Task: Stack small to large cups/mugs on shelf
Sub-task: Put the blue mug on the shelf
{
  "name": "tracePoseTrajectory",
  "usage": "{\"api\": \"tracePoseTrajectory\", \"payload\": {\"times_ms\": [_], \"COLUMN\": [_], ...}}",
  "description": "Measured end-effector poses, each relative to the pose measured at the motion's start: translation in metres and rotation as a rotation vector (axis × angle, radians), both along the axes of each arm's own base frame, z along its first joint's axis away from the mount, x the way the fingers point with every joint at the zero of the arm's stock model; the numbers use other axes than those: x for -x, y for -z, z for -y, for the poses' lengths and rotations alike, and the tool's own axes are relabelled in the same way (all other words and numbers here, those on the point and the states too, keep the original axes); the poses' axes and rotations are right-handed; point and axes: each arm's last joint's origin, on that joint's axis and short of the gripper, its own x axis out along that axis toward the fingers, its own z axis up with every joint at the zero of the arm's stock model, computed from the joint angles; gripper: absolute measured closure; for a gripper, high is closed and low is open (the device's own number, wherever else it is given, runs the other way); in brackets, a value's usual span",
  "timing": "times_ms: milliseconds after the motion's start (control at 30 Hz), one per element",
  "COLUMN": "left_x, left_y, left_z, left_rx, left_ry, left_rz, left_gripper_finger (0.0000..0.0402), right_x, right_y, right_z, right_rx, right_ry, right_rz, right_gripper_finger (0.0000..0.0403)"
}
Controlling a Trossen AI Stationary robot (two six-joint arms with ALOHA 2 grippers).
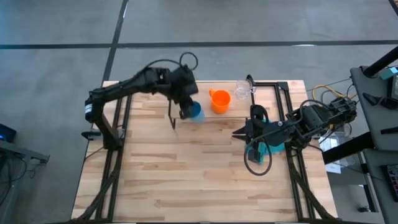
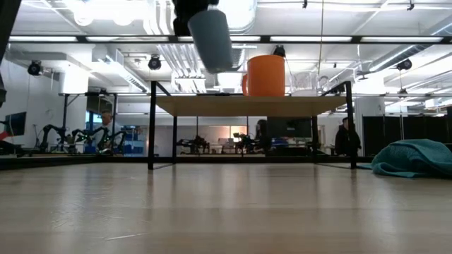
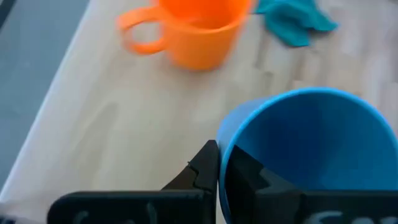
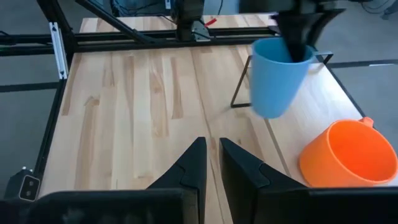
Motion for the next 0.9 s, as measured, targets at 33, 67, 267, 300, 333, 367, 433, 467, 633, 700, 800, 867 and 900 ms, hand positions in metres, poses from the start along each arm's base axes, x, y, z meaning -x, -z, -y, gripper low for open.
{"api": "tracePoseTrajectory", "payload": {"times_ms": [33,67,267,300,333,367,433,467,633,700,800,867,900], "left_x": [0.002,0.004,0.013,0.013,0.014,0.015,0.017,0.017,0.014,0.013,0.015,0.017,0.017], "left_y": [0.001,0.001,0.005,0.007,0.009,0.010,0.014,0.016,0.025,0.027,0.030,0.032,0.032], "left_z": [-0.007,-0.015,-0.048,-0.053,-0.058,-0.063,-0.072,-0.075,-0.084,-0.085,-0.084,-0.083,-0.083], "left_rx": [0.000,0.001,-0.005,-0.007,-0.005,-0.001,0.008,0.011,0.026,0.031,0.051,0.060,0.063], "left_ry": [-0.020,-0.044,-0.133,-0.140,-0.152,-0.168,-0.195,-0.204,-0.222,-0.222,-0.220,-0.218,-0.215], "left_rz": [-0.006,-0.007,-0.020,-0.026,-0.032,-0.036,-0.052,-0.059,-0.089,-0.100,-0.138,-0.162,-0.173], "left_gripper_finger": [0.0401,0.0401,0.0401,0.0401,0.0401,0.0401,0.0401,0.0401,0.0401,0.0401,0.0401,0.0401,0.0401], "right_x": [0.000,0.000,0.000,0.000,0.000,0.000,0.000,0.000,0.000,0.000,0.000,0.000,0.000], "right_y": [0.000,0.000,0.000,0.000,0.000,0.000,0.000,0.000,0.000,0.000,0.000,0.000,0.000], "right_z": [0.000,0.000,0.000,0.000,0.000,0.000,0.000,0.000,0.000,0.000,0.000,0.000,0.000], "right_rx": [0.000,-0.001,-0.027,-0.030,-0.030,-0.030,-0.030,-0.030,-0.030,-0.030,-0.028,-0.024,-0.023], "right_ry": [0.000,0.001,0.019,0.021,0.021,0.021,0.021,0.021,0.021,0.021,0.020,0.017,0.016], "right_rz": [0.000,0.000,0.004,0.005,0.005,0.005,0.005,0.005,0.004,0.004,0.003,0.003,0.002], "right_gripper_finger": [0.0365,0.0365,0.0365,0.0365,0.0365,0.0364,0.0365,0.0365,0.0365,0.0365,0.0365,0.0365,0.0365]}}
